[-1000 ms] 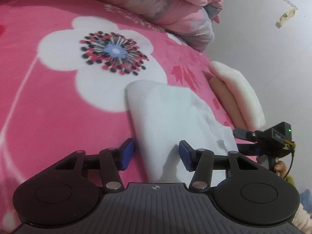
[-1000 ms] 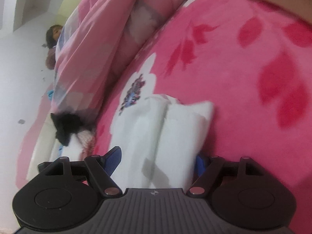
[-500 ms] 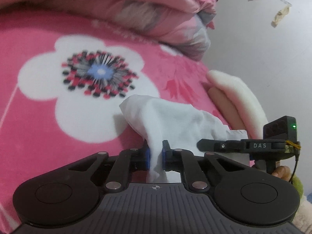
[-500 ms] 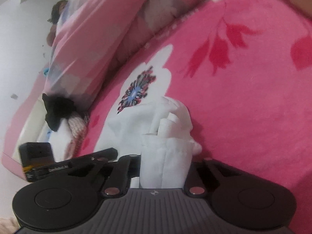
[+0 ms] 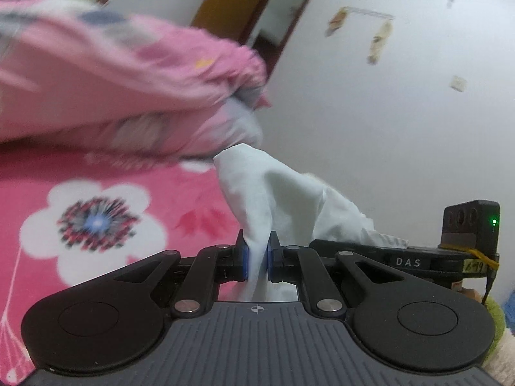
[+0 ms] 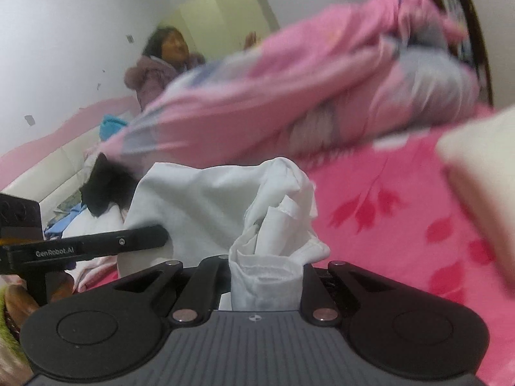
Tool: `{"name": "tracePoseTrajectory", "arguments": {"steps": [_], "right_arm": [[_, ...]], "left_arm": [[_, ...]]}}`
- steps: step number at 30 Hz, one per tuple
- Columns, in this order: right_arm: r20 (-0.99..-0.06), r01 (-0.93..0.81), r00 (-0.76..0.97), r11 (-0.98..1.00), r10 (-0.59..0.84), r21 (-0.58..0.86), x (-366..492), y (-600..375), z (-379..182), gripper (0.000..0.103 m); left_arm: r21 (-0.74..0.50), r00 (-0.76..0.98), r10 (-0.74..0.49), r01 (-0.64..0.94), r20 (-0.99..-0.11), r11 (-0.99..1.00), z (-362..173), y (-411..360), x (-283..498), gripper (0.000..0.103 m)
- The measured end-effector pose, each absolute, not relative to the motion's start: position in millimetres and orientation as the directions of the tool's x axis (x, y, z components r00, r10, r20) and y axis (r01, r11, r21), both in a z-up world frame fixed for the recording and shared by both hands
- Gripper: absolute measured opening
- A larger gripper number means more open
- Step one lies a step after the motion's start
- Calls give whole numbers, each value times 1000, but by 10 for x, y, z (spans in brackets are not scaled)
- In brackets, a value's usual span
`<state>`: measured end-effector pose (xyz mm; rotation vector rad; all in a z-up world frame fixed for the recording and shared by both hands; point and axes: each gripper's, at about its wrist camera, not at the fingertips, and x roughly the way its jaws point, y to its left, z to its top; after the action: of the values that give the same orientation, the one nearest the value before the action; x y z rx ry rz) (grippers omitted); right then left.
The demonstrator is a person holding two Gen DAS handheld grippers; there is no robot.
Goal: Fold clothes
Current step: 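Lift the folded white shirt with both grippers and carry it to the folded stack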
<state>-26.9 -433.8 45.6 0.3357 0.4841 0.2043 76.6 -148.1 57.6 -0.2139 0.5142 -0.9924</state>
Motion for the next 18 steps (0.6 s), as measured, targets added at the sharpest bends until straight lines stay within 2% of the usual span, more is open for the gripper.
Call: {"name": "tracePoseTrajectory", "arguments": {"steps": [11, 18], "right_arm": [[-254, 4, 967, 991, 30, 133, -1107, -4895, 1432, 5], [-227, 113, 966, 992, -123, -54, -1166, -5503, 1826, 5]], "left_arm": [[-362, 321, -929, 857, -182, 367, 1204, -2452, 491, 8], [-383, 255, -959, 879, -123, 283, 1316, -3343, 652, 8]]}}
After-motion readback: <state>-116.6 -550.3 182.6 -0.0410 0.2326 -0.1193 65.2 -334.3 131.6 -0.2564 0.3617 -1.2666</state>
